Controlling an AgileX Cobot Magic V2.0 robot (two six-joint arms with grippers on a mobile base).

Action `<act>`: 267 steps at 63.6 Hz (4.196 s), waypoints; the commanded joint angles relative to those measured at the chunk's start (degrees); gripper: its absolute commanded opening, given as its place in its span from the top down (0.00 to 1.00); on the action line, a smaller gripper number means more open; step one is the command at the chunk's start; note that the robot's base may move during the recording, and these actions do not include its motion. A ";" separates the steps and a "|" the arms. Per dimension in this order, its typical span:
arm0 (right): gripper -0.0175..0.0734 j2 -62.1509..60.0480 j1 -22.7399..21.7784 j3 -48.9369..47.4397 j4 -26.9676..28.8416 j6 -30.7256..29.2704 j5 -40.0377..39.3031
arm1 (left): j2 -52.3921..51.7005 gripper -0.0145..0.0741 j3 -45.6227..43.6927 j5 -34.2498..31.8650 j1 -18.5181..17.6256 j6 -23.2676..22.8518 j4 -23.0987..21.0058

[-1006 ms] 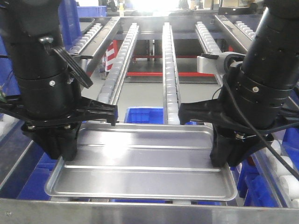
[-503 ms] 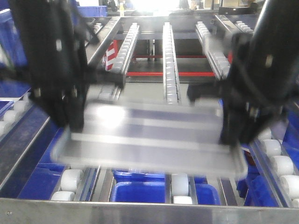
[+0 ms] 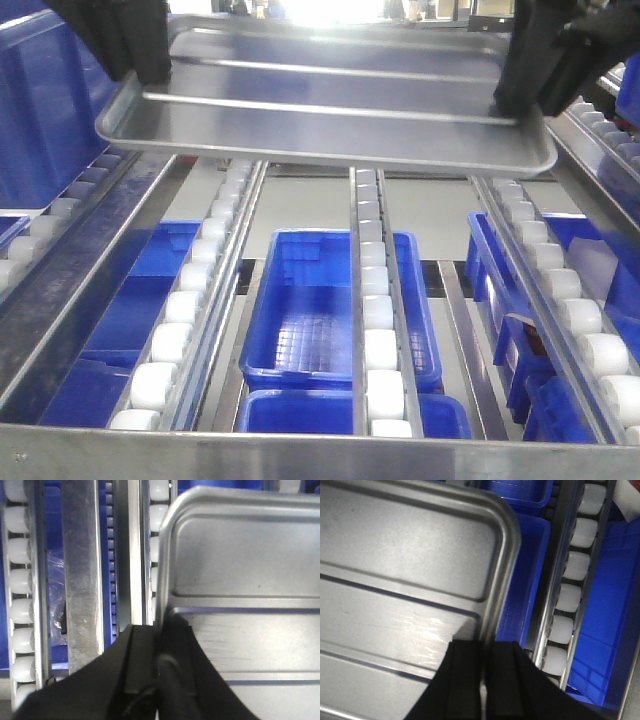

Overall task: Grab silver tray and stack on right shelf
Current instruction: 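Close both grippers on the tray edges and lift it off the shelf, then hold the tray raised with both grippers while the base drives to another shelf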

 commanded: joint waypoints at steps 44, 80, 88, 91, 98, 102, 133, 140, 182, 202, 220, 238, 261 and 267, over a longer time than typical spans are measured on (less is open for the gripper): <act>0.74 -1.86 0.07 -2.33 0.29 -1.71 0.10 | -2.48 0.95 -2.19 -1.84 -0.70 -0.15 1.90; 0.74 -1.89 0.07 -2.33 0.29 -1.71 0.04 | -2.48 0.95 -2.19 -1.84 -0.70 -0.15 1.80; 0.74 -1.89 0.07 -2.33 0.29 -1.71 0.04 | -2.48 0.95 -2.19 -1.84 -0.70 -0.15 1.80; 0.74 -1.89 0.07 -2.33 0.29 -1.71 -0.01 | -2.48 0.95 -2.19 -1.84 -0.70 -0.15 1.80; 0.74 -1.89 0.07 -2.33 0.29 -1.71 -0.01 | -2.48 0.95 -2.19 -1.84 -0.70 -0.15 1.80; 0.74 -1.89 0.07 -2.33 0.29 -1.71 -0.01 | -2.48 0.95 -2.19 -1.84 -0.70 -0.15 1.80; 0.74 -1.89 0.07 -2.33 0.29 -1.71 -0.01 | -2.48 0.95 -2.19 -1.84 -0.70 -0.15 1.80; 0.74 -1.89 0.07 -2.33 0.29 -1.71 -0.01 | -2.48 0.95 -2.19 -1.84 -0.70 -0.15 1.80; 0.74 -1.89 0.07 -2.33 0.29 -1.71 -0.01 | -2.48 0.95 -2.19 -1.84 -0.70 -0.15 1.68; 0.74 -1.89 0.07 -2.33 0.29 -1.71 -0.01 | -2.48 0.95 -2.19 -1.84 -0.70 -0.15 1.68; 0.74 -1.89 0.07 -2.33 0.29 -1.71 -0.01 | -2.48 0.95 -2.19 -1.84 -0.70 -0.15 1.68; 0.74 -1.89 0.07 -2.33 0.29 -1.71 -0.01 | -2.48 0.95 -2.19 -1.84 -0.70 -0.15 1.68; 0.74 -1.89 0.07 -2.33 0.29 -1.71 -0.01 | -2.48 0.95 -2.19 -1.84 -0.70 -0.15 1.68; 0.74 -1.89 0.07 -2.33 0.29 -1.71 -0.01 | -2.48 0.95 -2.19 -1.84 -0.70 -0.15 1.68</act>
